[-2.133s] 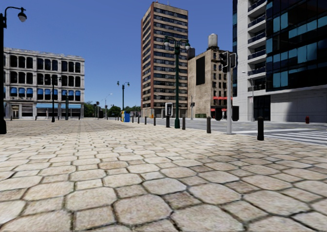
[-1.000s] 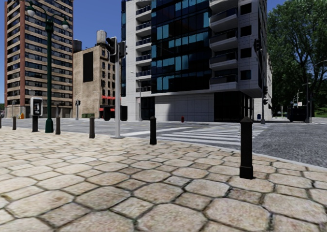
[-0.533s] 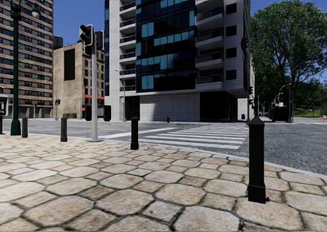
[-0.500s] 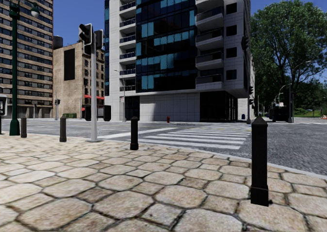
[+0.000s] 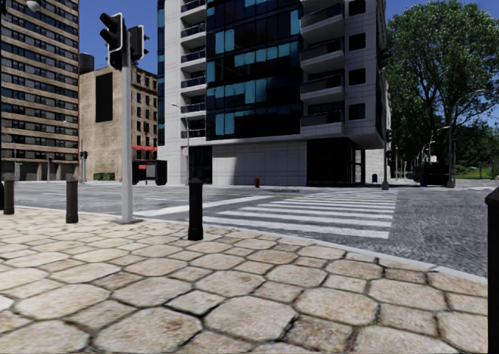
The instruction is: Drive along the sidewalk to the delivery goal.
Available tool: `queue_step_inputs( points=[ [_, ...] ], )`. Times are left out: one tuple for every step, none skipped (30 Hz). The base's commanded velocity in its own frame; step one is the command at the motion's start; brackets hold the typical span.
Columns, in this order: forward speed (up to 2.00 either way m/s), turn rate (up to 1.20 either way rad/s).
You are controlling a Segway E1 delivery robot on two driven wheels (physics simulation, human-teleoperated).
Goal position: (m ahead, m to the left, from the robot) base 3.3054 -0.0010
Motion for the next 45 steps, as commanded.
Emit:
queue_step_inputs(
  points=[
    [1.54, 0.0],
    [1.54, 0.0],
    [1.54, 0.12],
    [1.54, 0.12],
    [1.54, 0.15],
    [1.54, 0.16],
    [1.54, 0.18],
    [1.54, 0.18],
    [1.56, 0.18],
    [1.57, 0.2],
    [1.58, 0.21],
    [1.58, 0.21],
    [1.59, 0.21],
    [1.61, 0.21],
    [1.61, 0.21],
    [1.61, 0.21],
    [1.62, 0.21],
    [1.62, 0.21],
    [1.62, 0.21],
    [1.62, 0.21],
    [1.62, 0.22],
    [1.62, 0.22],
    [1.62, 0.24],
    [1.62, 0.24],
    [1.62, 0.25],
    [1.62, 0.23],
    [1.62, 0.0],
    [1.62, 0.0],
    [1.62, 0.0],
    [1.62, 0.0],
    [1.62, 0.0],
    [1.62, 0.0],
    [1.62, 0.0],
    [1.62, 0.0],
    [1.58, 0.0],
    [1.58, 0.0],
    [1.09, 0.0],
    [0.38, 0.0],
    [0.03, 0.0],
    [0.03, 0.0],
    [0.0, 0.0],
    [0.0, 0.0],
    [0.0, 0.0],
    [0.0, 0.0],
    [0.0, 0.0]
  ],
)
